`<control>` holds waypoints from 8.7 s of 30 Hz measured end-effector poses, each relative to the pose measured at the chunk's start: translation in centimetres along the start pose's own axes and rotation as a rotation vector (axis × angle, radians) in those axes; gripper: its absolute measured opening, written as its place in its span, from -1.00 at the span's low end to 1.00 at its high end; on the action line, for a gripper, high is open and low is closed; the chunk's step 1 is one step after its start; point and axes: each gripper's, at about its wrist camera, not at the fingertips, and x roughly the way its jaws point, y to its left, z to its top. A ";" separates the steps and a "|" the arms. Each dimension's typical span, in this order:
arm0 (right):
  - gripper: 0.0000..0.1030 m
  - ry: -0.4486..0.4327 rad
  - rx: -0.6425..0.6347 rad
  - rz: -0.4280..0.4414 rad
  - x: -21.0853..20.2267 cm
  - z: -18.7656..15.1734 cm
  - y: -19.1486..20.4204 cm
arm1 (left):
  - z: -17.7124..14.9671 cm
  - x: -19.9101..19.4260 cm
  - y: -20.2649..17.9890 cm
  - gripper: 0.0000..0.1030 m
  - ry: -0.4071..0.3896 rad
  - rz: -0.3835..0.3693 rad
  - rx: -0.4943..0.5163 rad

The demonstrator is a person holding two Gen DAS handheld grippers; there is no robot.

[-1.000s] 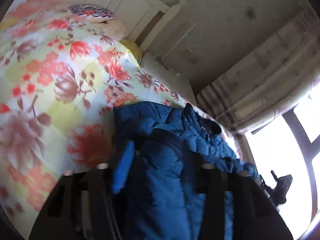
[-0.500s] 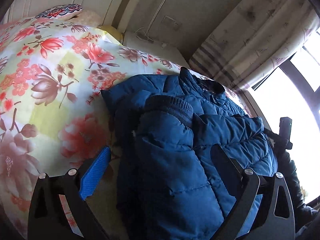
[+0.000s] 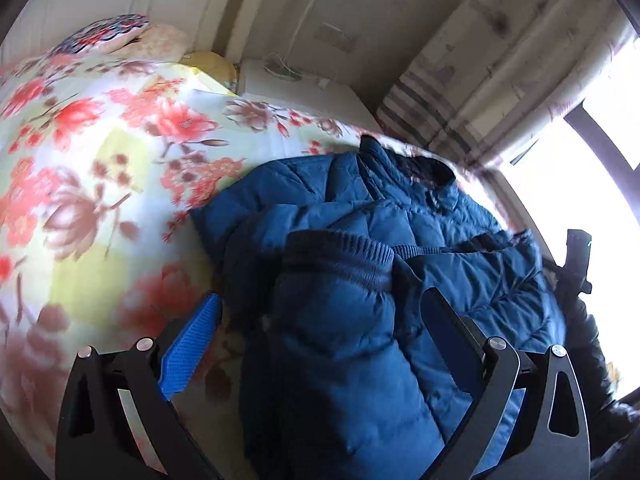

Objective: Fold large clothes

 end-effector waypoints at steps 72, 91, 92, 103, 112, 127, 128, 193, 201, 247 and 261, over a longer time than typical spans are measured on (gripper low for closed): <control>0.22 0.068 -0.275 -0.449 18.9 9.0 14.2 | 11.3 19.1 -11.8 0.91 -0.033 0.552 0.245; 0.28 -0.048 0.035 -0.401 10.0 9.4 3.9 | 12.2 13.6 -2.5 0.91 0.002 0.498 0.042; 0.30 -0.108 0.059 -0.429 8.8 9.4 3.8 | 12.1 13.5 -2.4 0.91 -0.006 0.497 0.035; 0.55 -0.067 0.195 -0.299 9.8 8.1 -0.2 | 11.7 13.3 -0.9 0.91 -0.008 0.490 -0.062; 0.55 -0.068 -0.010 -0.405 8.9 8.7 9.8 | 11.7 13.1 -1.3 0.91 -0.025 0.539 -0.037; 0.92 0.059 -0.232 -0.420 15.8 5.1 16.1 | 11.6 12.9 -1.8 0.91 -0.040 0.575 -0.014; 0.92 0.064 -0.236 -0.411 15.7 5.1 16.3 | 11.6 13.0 -1.9 0.91 -0.033 0.584 -0.007; 0.95 0.010 -0.387 -0.371 8.0 -2.3 19.5 | 0.7 9.3 -13.1 0.91 -0.091 0.444 0.203; 0.95 -0.086 -0.064 -0.487 1.4 -1.9 7.9 | 0.5 4.4 -1.4 0.91 -0.151 0.463 -0.048; 0.95 -0.076 0.321 -0.192 -7.4 -16.1 8.5 | -8.5 1.0 -5.8 0.91 -0.200 0.440 -0.103; 0.94 -0.148 0.489 -0.070 -4.5 -15.1 8.2 | -8.4 1.6 -5.3 0.91 -0.168 0.408 -0.105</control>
